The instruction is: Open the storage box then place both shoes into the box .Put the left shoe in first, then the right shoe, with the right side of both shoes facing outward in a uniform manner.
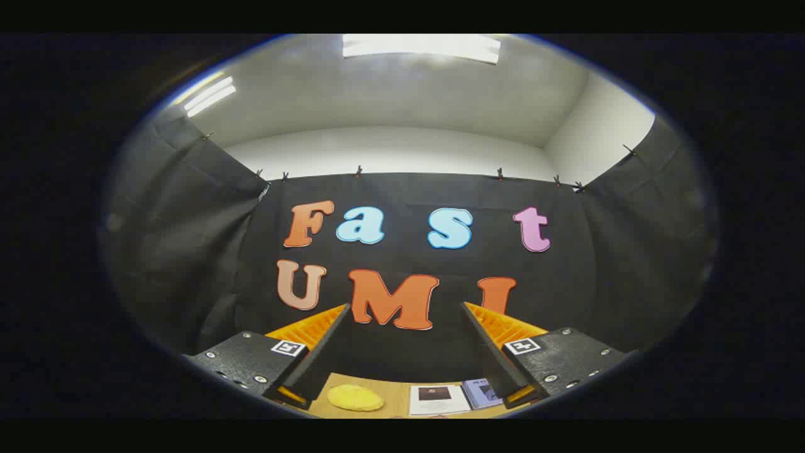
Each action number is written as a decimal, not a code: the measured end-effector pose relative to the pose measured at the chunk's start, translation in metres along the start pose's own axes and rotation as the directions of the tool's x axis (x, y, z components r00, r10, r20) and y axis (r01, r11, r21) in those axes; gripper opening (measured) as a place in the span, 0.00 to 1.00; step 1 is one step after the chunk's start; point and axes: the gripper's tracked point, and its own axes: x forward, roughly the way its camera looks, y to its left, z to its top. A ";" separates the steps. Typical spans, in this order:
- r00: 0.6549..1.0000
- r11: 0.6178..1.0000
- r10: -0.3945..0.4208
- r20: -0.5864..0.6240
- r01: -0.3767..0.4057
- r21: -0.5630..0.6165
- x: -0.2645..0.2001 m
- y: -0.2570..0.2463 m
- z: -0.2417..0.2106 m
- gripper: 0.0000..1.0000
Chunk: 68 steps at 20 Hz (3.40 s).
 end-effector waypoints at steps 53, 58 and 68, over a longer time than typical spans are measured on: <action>0.257 0.645 0.750 -0.610 -0.077 0.760 -0.174 0.251 -0.294 0.98; 0.186 0.586 0.795 -0.577 0.008 0.810 -0.186 0.266 -0.323 0.97; 0.035 0.469 0.874 -0.484 0.193 0.862 -0.224 0.303 -0.371 0.97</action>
